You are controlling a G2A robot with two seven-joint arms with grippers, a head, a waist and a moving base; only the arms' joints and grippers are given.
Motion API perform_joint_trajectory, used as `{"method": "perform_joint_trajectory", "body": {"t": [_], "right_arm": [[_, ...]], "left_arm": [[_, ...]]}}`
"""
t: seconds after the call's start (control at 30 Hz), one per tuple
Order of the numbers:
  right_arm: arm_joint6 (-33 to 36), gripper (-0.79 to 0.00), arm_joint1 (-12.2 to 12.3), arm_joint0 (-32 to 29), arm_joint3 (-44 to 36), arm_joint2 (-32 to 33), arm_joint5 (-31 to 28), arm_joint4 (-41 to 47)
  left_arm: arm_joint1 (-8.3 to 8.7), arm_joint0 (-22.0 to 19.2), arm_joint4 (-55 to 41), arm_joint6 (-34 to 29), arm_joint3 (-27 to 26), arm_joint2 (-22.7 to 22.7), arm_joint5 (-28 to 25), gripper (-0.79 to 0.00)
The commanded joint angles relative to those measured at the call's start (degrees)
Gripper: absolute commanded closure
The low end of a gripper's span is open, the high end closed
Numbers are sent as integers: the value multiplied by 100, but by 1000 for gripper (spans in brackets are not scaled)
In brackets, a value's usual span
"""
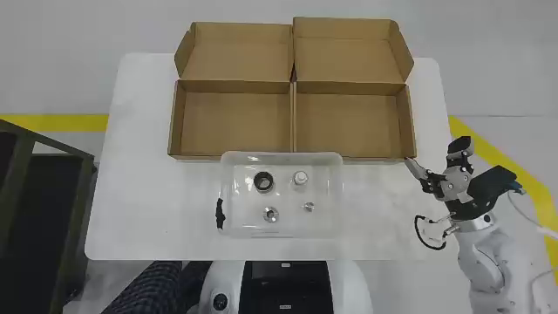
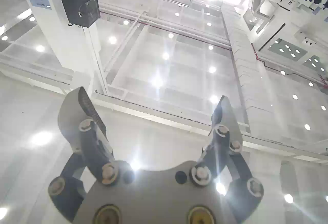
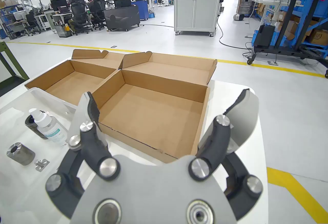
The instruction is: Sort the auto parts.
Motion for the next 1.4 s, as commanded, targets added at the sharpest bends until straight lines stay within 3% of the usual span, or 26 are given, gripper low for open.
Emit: {"method": "perform_joint_trajectory", "body": {"t": [0.0,0.73,1.03,1.37], "right_arm": [[0,-785,0,0,0,0,0,0],[0,-785,0,0,0,0,0,0],[1049,-785,22,195,-466,-401,131,-514],[2099,-785,69,634,-949,-1094,-532,-732]], "left_arm": [[0,0,0,0,0,0,0,-785],[0,0,0,0,0,0,0,-785],[0,0,0,0,0,0,0,-785],[0,0,0,0,0,0,0,-785]]}}
